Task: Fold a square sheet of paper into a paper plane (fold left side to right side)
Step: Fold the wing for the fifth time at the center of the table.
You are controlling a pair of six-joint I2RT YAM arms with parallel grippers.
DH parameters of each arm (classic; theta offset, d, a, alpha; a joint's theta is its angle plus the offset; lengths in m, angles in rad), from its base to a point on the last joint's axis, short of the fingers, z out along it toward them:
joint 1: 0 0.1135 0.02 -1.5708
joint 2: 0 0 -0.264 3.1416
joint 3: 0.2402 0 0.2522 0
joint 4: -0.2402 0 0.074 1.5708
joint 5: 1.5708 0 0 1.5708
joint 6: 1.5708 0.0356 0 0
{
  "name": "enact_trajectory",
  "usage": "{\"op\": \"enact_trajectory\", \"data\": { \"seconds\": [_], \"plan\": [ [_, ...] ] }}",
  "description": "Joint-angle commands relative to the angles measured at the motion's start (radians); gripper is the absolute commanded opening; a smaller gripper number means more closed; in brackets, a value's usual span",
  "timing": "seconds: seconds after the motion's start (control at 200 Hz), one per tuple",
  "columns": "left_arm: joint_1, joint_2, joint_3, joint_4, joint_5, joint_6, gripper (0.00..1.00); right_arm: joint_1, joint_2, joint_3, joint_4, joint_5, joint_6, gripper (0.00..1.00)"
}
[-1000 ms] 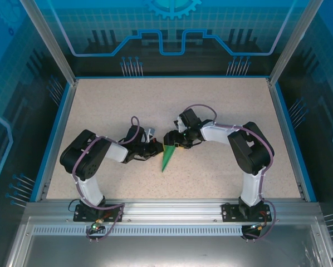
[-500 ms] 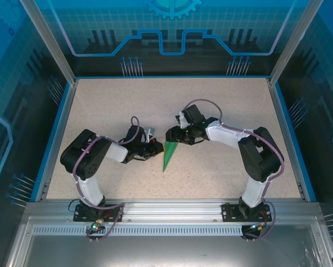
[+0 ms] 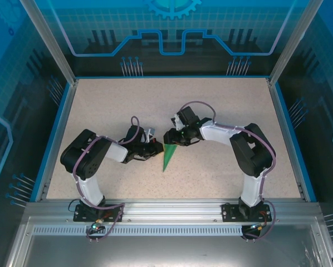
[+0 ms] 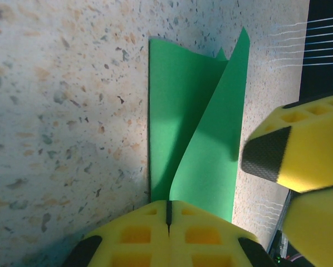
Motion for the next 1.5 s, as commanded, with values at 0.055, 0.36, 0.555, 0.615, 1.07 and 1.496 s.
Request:
{"op": "enact_trajectory", "data": {
  "seconds": [0.055,0.36,0.555,0.615,1.07,1.496],
  "plan": [
    [0.000,0.054,0.012,-0.063,-0.050,0.050,0.00,0.012,0.029,0.020,-0.027,0.018,-0.010,0.45],
    [0.001,0.064,0.023,-0.067,-0.045,0.047,0.00,0.012,0.027,0.007,-0.058,0.059,-0.026,0.45],
    [-0.001,0.079,0.031,-0.061,-0.041,0.041,0.00,0.010,0.028,0.000,-0.069,0.076,-0.029,0.45],
    [-0.002,0.084,0.032,-0.057,-0.040,0.038,0.00,0.009,0.030,-0.003,-0.072,0.081,-0.028,0.45],
    [-0.009,0.107,0.050,-0.051,-0.027,0.030,0.00,-0.004,0.045,-0.027,-0.080,0.093,-0.011,0.45],
    [-0.007,-0.002,0.003,-0.068,-0.043,0.025,0.06,-0.016,0.060,-0.062,-0.067,0.089,0.001,0.45]
  ]
}}
